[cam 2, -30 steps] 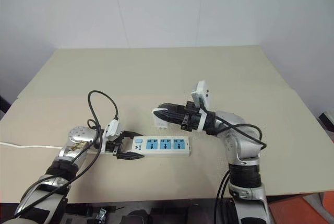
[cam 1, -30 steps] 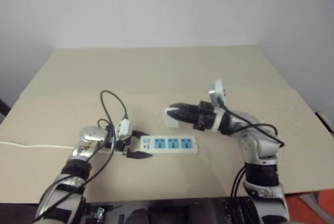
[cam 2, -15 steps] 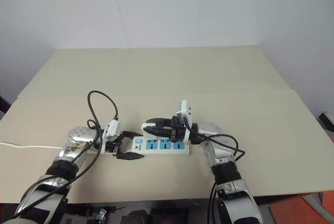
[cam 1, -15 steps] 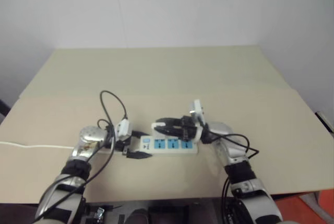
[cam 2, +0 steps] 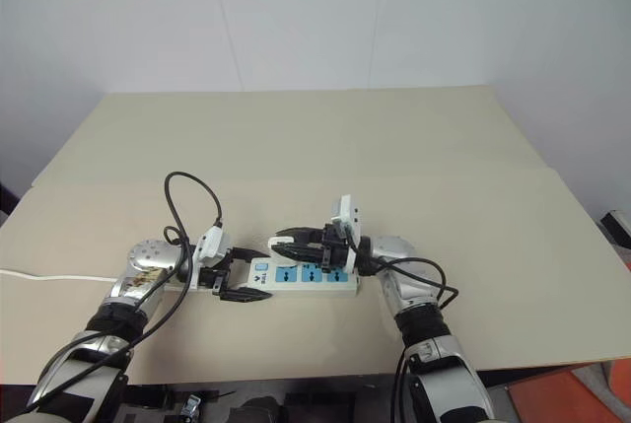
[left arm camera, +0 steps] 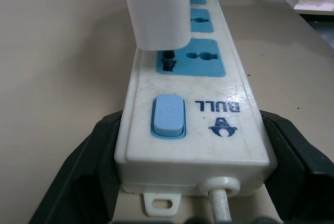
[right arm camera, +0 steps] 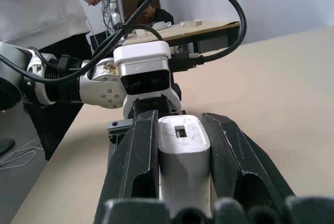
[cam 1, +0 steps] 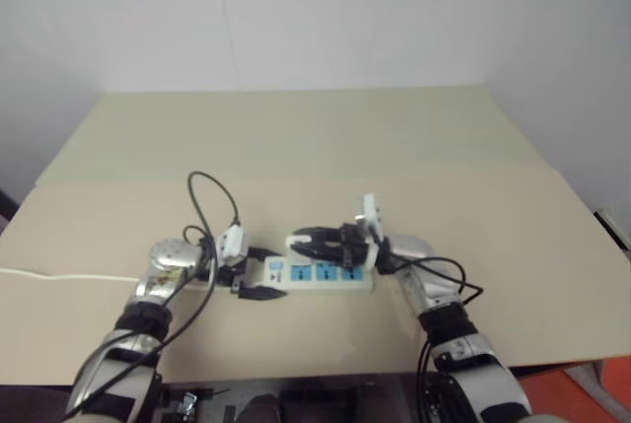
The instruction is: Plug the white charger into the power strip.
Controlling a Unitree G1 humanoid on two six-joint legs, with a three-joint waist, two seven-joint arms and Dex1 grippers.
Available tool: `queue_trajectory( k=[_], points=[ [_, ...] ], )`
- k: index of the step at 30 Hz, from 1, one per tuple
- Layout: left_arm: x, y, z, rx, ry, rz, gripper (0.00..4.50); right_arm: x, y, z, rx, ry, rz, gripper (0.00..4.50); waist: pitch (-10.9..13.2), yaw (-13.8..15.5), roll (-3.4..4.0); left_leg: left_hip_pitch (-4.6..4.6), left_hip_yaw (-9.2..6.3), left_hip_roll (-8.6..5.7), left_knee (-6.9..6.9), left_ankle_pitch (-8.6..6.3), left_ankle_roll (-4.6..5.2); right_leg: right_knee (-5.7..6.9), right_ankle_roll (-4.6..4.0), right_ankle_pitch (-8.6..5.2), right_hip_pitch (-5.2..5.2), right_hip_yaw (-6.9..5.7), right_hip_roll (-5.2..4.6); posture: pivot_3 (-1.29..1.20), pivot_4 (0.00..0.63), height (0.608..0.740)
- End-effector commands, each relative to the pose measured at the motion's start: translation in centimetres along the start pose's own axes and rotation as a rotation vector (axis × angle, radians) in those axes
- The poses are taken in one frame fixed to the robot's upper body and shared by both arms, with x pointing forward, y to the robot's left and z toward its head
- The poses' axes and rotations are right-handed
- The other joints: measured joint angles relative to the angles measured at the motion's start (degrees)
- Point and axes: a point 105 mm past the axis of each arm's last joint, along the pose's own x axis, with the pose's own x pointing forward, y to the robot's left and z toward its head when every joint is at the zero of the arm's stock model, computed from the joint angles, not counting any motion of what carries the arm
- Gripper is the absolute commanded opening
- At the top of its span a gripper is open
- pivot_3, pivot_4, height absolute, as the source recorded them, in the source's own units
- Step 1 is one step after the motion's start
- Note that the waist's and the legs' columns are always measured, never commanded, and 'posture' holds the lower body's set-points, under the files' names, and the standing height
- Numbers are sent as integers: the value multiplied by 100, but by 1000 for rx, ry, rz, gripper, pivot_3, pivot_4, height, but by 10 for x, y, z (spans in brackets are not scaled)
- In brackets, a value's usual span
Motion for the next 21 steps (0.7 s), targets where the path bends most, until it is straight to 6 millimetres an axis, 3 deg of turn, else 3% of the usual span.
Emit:
queue_trajectory(
  k=[1, 10, 16, 21],
  points=[
    [-3, -3, -8, -14, 25, 4, 3313, 2, -1, 7, -47, -8, 12, 1216, 0, -1, 0, 0, 0, 0, 0, 0, 0, 0, 0, 0, 0, 0, 0, 0, 150, 740],
    [-4, -3, -7, -9, 21, 5, 3313, -4, -6, 2, -35, -6, -13, 1216, 0, -5, 0, 1, 0, 1, 0, 0, 0, 0, -1, 0, 0, 0, 0, 0, 150, 740],
    [-4, -3, -7, -6, 23, 0, 3313, -16, 4, -17, -26, 51, 31, 1216, 0, -1, 1, 1, 0, 1, 0, 0, 0, -1, -1, 0, 0, 0, 0, 0, 150, 740],
    [-6, -3, -5, -2, 22, -2, 3313, -15, 9, -33, -52, 95, 50, 1216, -4, -7, 5, 1, 0, 1, -1, 0, 0, -2, -1, 0, 2, 0, 0, 0, 150, 740]
  ],
)
